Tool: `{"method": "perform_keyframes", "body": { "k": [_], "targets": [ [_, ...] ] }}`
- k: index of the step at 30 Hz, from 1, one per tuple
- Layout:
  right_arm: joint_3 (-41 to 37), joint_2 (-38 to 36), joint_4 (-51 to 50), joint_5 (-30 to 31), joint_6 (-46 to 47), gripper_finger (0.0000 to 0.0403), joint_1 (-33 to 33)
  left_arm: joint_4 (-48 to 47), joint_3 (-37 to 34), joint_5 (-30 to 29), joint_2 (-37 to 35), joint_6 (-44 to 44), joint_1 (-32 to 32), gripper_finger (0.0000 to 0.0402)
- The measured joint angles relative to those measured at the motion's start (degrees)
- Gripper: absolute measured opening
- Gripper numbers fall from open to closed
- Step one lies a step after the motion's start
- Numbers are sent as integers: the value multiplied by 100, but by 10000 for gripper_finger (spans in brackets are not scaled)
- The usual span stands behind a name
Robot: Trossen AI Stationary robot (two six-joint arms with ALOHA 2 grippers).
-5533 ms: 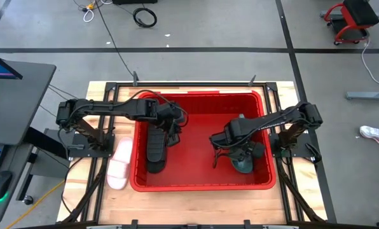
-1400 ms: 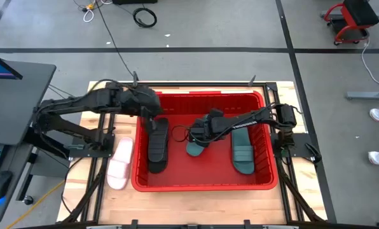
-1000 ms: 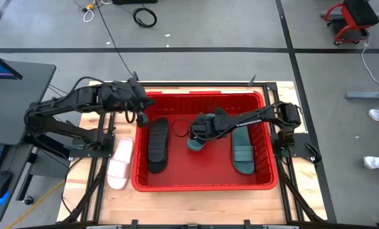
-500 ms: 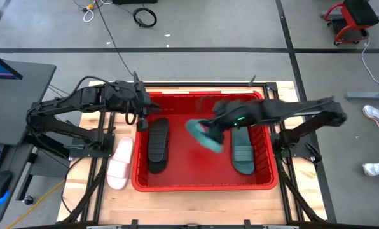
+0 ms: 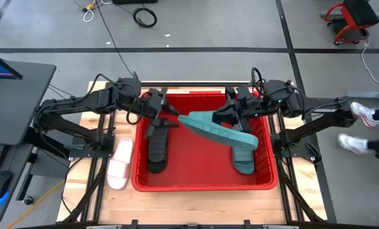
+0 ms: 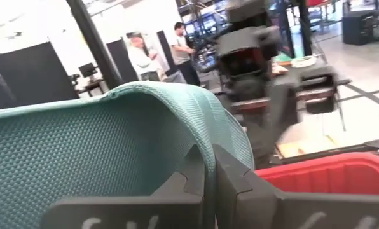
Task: Pick and place slides into bin
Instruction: Put the green slide on top of the other green slide in the container
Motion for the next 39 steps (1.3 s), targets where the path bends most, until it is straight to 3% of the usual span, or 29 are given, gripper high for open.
{"method": "perform_keyframes", "body": {
  "k": [15, 18, 21, 24, 32, 39],
  "targets": [
    [0, 311, 445, -319, 3, 10, -305, 743, -4, 113, 259, -205, -100, 191],
    [0, 316, 440, -199, -33, 14, -348, 679, -4, 109, 262, -218, -100, 172],
    [0, 312, 454, -46, -174, 32, -349, 607, -4, 113, 224, -227, -74, 120],
    [0, 307, 469, 142, -186, 59, -351, 494, -2, 199, 134, -395, 52, 43],
    [-3, 162, 432, 246, -506, 183, -354, -488, 0, 1009, -278, -692, 501, 41],
    [-1, -232, 320, 406, -2273, 314, -253, -1778, 0, 1253, -670, -1419, 1025, 41]
  ]
}}
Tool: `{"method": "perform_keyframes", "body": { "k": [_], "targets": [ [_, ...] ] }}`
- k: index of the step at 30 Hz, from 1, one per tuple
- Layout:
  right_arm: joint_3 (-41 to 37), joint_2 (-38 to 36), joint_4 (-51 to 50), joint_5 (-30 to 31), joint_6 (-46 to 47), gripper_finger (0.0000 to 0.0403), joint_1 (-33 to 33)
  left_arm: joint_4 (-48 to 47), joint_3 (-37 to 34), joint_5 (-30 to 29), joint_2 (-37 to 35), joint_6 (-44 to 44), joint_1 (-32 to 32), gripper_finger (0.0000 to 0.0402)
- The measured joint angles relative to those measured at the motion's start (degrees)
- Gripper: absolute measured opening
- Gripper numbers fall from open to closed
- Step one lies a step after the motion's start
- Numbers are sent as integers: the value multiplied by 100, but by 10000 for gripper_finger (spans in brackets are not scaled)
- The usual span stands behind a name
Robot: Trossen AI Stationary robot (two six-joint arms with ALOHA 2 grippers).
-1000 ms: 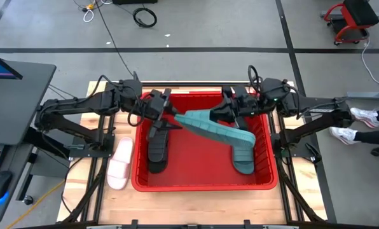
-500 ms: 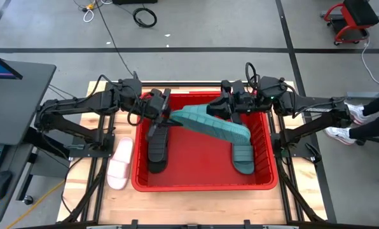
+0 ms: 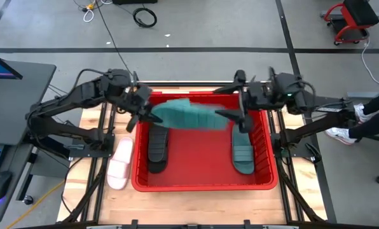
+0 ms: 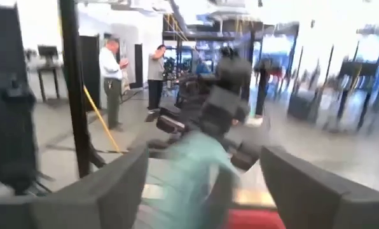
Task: Pick and place slides into bin
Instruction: Put the green slide on top of the other green slide in the container
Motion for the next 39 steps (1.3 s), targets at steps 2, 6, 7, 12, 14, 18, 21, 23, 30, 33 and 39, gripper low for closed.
{"method": "perform_keyframes", "body": {
  "k": [2, 6, 7, 12, 14, 18, 21, 23, 30, 33, 39],
  "targets": [
    [11, -104, -98, 211, -592, 340, 92, -275, 0, -158, -53, -501, 269, 41],
    [12, -109, -835, 899, -1192, 375, 229, -570, -11, -436, -26, -1080, 737, 41],
    [11, -81, -1117, 1087, -1248, 382, 231, -528, -11, -416, -10, -1092, 783, 41],
    [9, 84, -2423, 1847, -1737, 398, 228, -504, -9, -21, 0, -1082, 793, 41],
    [6, 171, -2685, 1943, -2021, 397, 230, -504, -7, 11, 0, -1171, 792, 41],
    [5, 362, -2771, 2069, -2798, 399, 228, -511, -7, -91, 0, -1427, 805, 41],
    [5, 494, -2760, 2309, -3361, 399, 191, -506, -7, -56, 0, -1527, 729, 42],
    [5, 565, -2734, 2503, -3558, 400, 111, -492, -7, -14, 0, -1563, 651, 41],
    [0, 732, -2689, 2613, -3800, 400, -257, -270, -7, -50, 0, -1834, 440, 41],
    [0, 752, -2547, 2617, -4171, 400, -299, -251, -7, -47, 0, -1851, 373, 42],
    [0, 779, -2355, 2529, -4268, 400, -447, -151, -2, -50, 44, -1963, 217, 41]
  ]
}}
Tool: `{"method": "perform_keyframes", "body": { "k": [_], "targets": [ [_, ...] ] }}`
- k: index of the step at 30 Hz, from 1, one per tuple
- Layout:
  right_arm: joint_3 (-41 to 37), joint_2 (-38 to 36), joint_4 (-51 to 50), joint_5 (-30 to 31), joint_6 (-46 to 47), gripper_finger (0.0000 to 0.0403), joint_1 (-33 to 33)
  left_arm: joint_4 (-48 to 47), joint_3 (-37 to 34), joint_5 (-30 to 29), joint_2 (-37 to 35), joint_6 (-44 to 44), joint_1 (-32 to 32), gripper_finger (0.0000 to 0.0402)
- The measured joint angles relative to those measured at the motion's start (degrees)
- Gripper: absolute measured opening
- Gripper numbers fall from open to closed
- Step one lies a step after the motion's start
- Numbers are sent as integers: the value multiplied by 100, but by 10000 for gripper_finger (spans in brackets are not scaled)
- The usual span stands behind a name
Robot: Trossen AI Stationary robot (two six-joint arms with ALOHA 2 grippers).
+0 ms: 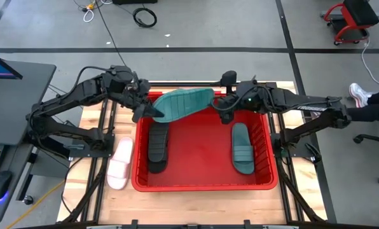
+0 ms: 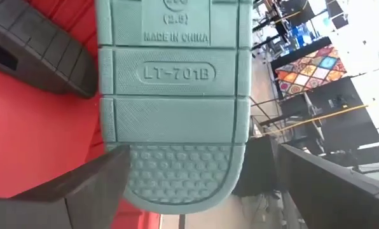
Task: Pick and place slides into bin
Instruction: Put the green slide on top of the other green slide in the container
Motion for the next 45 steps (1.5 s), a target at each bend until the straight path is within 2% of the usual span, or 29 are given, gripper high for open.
{"method": "perform_keyframes", "body": {
  "k": [7, 12, 21, 28, 39, 45],
  "targets": [
    [0, 9, -47, -562, 77, 400, -67, 384, 0, 36, -2, -23, -75, 42],
    [0, 9, -105, -588, 420, 400, -69, 381, 0, 15, -2, -18, -73, 42],
    [0, 11, -251, -518, 503, 400, -62, 458, 0, 176, -2, 381, -398, 42],
    [-2, -448, -279, -798, 2034, 400, 64, 480, 2, 205, -64, 677, -343, 42],
    [1, -1194, -204, -2616, 4908, 400, -370, 766, 9, 505, -94, 2369, -253, 42],
    [0, -1120, 25, -2981, 5852, 398, -385, 718, 7, 421, -81, 2852, -213, 42]
  ]
}}
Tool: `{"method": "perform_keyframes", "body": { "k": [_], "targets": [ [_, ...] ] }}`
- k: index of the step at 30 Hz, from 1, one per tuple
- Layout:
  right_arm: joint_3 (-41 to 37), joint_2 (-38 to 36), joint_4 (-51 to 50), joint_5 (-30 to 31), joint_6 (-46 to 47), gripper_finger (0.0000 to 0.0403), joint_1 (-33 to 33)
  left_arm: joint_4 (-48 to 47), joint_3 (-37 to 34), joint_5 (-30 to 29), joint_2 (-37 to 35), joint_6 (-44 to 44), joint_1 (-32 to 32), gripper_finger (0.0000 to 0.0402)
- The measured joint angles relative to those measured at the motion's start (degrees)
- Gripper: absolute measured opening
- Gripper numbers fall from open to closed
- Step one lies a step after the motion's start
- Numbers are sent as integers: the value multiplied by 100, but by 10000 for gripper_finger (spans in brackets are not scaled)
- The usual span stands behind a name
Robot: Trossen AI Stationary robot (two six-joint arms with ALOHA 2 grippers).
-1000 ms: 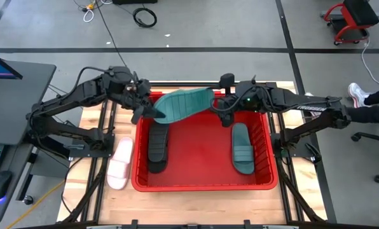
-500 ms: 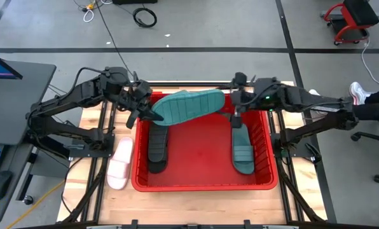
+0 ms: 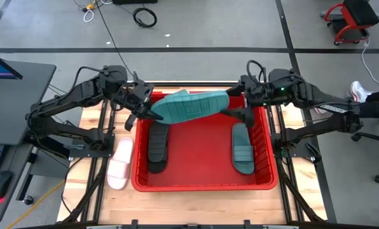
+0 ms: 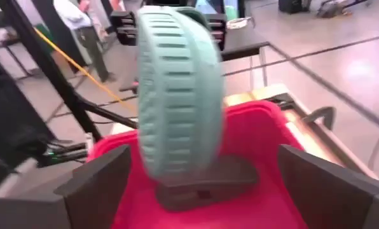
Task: Pick and place slides into bin
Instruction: Put the green slide on top of the other green slide in the container
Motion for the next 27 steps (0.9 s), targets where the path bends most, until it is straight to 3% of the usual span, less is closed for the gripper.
{"method": "perform_keyframes", "body": {
  "k": [6, 12, 22, 27],
  "targets": [
    [0, 121, 732, -334, 327, 373, 2, -34, 0, -21, 1, 13, -1, 42],
    [2, 302, 726, -417, 251, 351, -7, -446, 0, -30, 97, -121, -79, 42],
    [1, 840, -1145, -783, 255, 332, 17, -1079, -11, -161, 634, 164, -475, 42],
    [0, 1136, -1277, -1029, 85, 314, 250, -1210, -9, -225, 1020, 219, -626, 42]
  ]
}}
